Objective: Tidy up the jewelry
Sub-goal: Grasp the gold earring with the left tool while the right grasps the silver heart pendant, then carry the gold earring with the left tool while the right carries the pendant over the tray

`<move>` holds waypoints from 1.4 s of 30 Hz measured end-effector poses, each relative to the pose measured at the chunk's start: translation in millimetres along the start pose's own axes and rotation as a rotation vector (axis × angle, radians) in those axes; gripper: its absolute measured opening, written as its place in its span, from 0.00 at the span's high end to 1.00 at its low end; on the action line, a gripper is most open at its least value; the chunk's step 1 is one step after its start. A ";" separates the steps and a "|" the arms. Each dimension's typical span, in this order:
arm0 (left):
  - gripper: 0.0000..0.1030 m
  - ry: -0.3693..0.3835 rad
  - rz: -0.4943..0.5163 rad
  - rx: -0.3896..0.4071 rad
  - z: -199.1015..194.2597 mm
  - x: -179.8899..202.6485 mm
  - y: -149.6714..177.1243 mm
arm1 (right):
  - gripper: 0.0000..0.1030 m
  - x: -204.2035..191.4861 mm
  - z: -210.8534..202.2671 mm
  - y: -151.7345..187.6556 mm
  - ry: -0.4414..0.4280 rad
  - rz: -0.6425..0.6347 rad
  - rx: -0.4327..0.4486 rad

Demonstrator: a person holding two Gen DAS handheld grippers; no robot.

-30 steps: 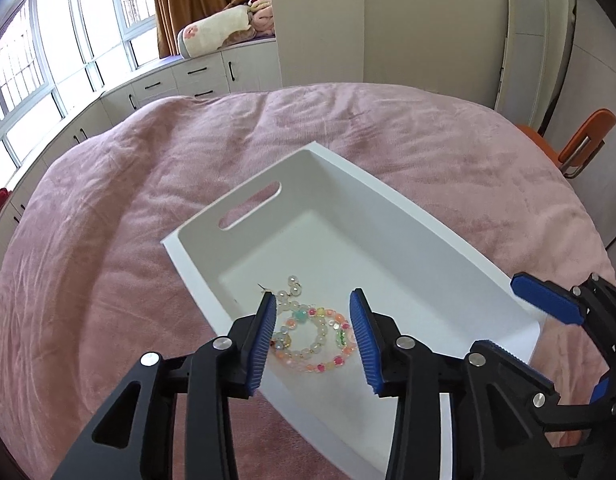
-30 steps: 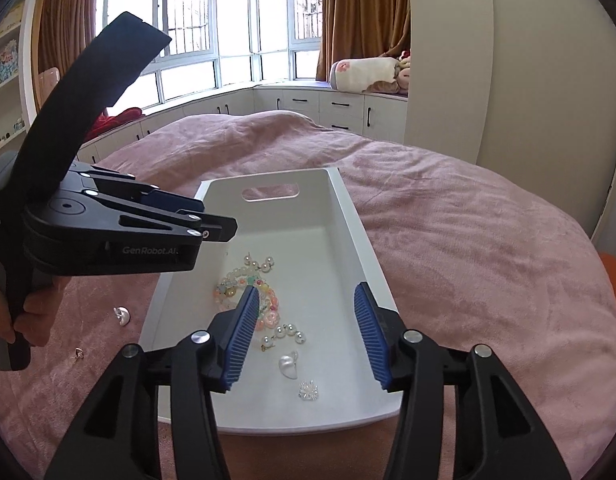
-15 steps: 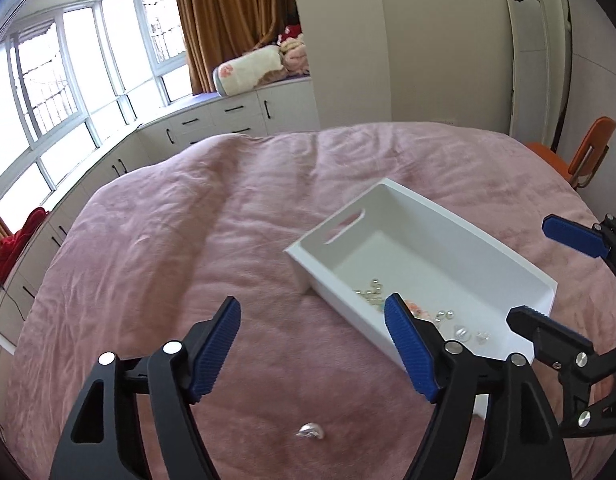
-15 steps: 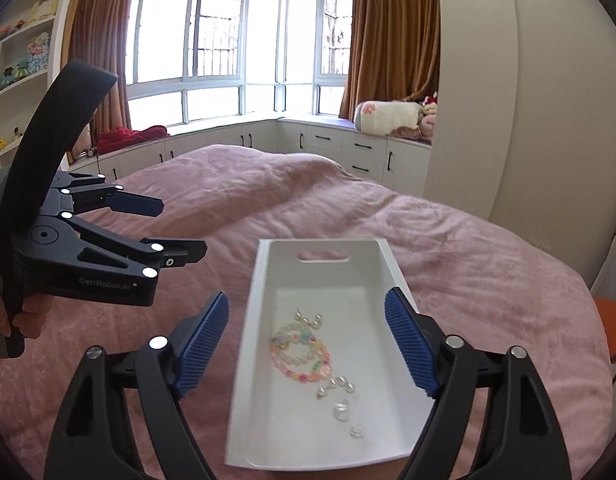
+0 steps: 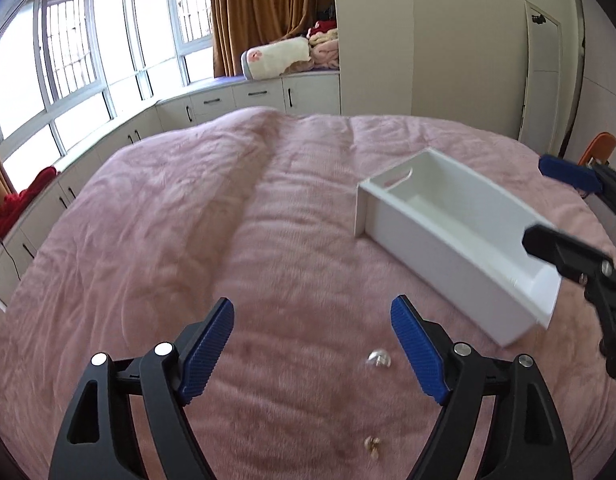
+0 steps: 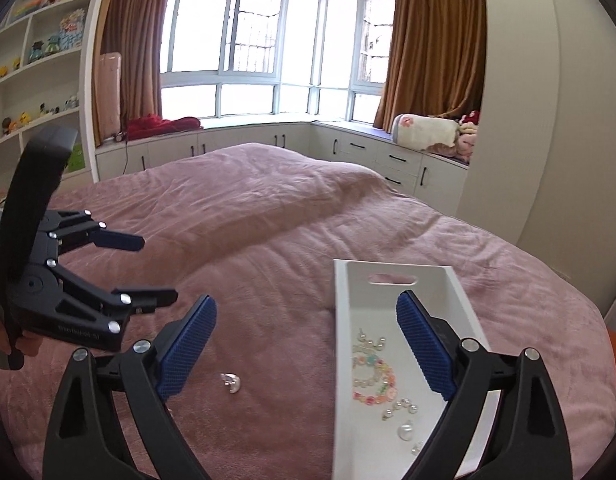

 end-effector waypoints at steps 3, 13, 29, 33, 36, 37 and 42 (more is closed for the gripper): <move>0.20 0.039 -0.035 -0.044 8.6 -4.3 28.7 | 0.20 -17.0 11.8 4.8 -0.027 -0.021 -0.029; 0.20 0.182 -0.028 -0.128 41.3 24.4 115.9 | 0.37 -63.4 69.7 61.9 -0.113 -0.025 -0.196; 0.50 0.326 0.038 -0.129 64.8 65.3 164.8 | 0.63 -61.9 133.6 149.2 -0.133 0.039 -0.354; 0.67 0.319 -0.006 -0.127 67.3 57.6 162.8 | 0.84 -62.7 133.4 148.9 -0.163 0.057 -0.349; 0.78 0.304 -0.021 -0.131 63.9 53.1 166.2 | 0.84 -62.8 130.6 148.7 -0.178 0.077 -0.344; 0.79 0.295 -0.021 -0.133 63.3 52.1 167.5 | 0.84 -62.3 129.5 148.4 -0.184 0.088 -0.343; 0.79 0.249 -0.002 -0.121 59.1 52.6 169.2 | 0.84 -62.8 118.3 145.6 -0.199 0.108 -0.328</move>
Point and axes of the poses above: each gripper's, at about its wrist camera, not at the fingertips, and z roughly the way its jaws point, x to its right, y to its underside, the point moved 9 cm from there along z, roughly the way its jaws point
